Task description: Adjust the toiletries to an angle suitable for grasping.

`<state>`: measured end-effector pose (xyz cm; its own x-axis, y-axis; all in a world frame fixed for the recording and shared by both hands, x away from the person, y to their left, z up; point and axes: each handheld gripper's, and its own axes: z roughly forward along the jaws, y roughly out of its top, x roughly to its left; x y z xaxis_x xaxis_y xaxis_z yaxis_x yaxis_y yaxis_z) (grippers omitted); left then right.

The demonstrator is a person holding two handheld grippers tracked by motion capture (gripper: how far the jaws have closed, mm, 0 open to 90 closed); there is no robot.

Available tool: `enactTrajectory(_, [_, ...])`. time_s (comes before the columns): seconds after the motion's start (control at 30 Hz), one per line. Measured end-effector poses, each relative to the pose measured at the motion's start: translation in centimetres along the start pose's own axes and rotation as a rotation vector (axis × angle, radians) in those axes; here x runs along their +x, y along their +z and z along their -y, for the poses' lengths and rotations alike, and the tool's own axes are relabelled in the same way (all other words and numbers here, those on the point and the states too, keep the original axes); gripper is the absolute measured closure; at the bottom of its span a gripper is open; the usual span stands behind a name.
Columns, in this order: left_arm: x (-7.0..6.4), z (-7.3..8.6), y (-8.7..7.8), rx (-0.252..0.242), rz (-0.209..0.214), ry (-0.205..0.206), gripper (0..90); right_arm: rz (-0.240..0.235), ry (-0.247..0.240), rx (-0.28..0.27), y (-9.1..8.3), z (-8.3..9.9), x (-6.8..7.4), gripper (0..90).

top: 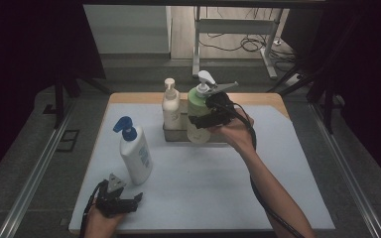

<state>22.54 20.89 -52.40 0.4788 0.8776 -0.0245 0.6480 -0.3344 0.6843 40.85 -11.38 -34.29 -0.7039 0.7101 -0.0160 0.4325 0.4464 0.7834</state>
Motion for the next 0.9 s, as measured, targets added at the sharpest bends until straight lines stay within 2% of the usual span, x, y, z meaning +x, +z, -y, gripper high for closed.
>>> enactTrajectory(0.9, [0.0, 0.0, 0.0, 0.0, 0.0, 0.0, 12.1, 0.053, 0.033, 0.012, 3.3, -2.3, -1.8, 11.7])
